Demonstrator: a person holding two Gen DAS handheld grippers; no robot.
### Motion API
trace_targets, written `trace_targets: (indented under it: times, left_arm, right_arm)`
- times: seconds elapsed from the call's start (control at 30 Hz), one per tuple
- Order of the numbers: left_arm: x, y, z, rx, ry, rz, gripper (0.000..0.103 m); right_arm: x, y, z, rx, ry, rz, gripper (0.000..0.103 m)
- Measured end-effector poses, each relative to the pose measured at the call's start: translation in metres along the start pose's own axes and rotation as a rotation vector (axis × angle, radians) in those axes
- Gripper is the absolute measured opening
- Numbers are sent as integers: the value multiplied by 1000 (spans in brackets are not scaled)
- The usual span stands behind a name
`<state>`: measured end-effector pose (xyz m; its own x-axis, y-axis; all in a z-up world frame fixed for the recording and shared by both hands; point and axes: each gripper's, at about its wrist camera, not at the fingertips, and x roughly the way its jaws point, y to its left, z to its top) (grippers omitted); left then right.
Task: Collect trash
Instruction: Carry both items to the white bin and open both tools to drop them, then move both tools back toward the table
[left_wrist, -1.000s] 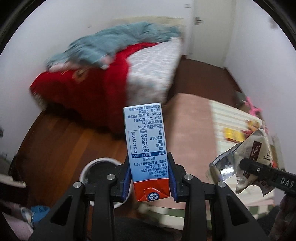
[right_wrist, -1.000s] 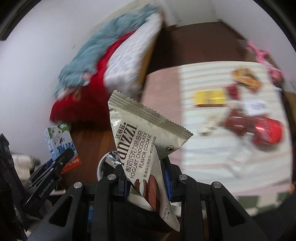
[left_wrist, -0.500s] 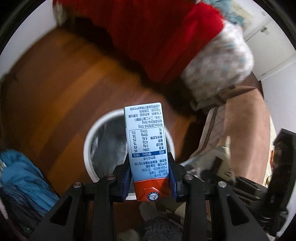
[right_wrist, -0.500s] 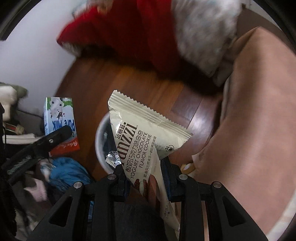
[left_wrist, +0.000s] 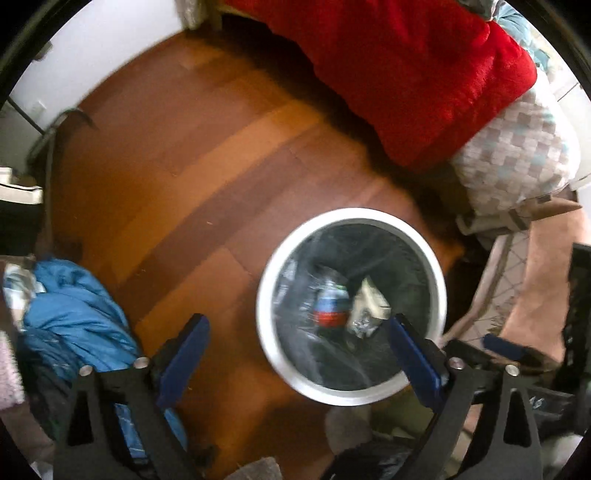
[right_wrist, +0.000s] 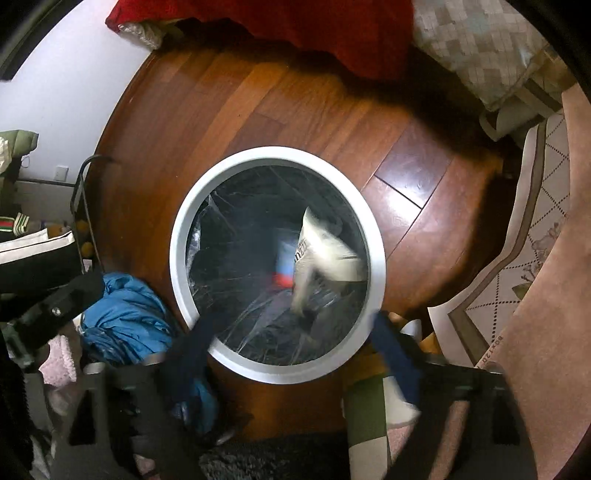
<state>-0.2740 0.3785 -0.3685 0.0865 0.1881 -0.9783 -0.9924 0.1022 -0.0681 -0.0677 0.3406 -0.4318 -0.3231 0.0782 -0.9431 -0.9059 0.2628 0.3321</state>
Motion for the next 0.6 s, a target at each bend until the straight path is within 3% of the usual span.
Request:
trace_targets:
  times: [0.13, 0.33, 0.6]
  left_arm:
    - [-13, -3, -12, 26, -39, 57, 101]
    - [-24, -14, -26, 58, -54, 64, 102]
    - [-58, -25, -42, 82, -115, 63, 102]
  right_arm:
    - [-14, 2, -9, -50, -27, -86, 103]
    - [-38, 2, -24, -98, -78, -222, 103]
    - [-71, 11, -43, -134, -144, -246, 103]
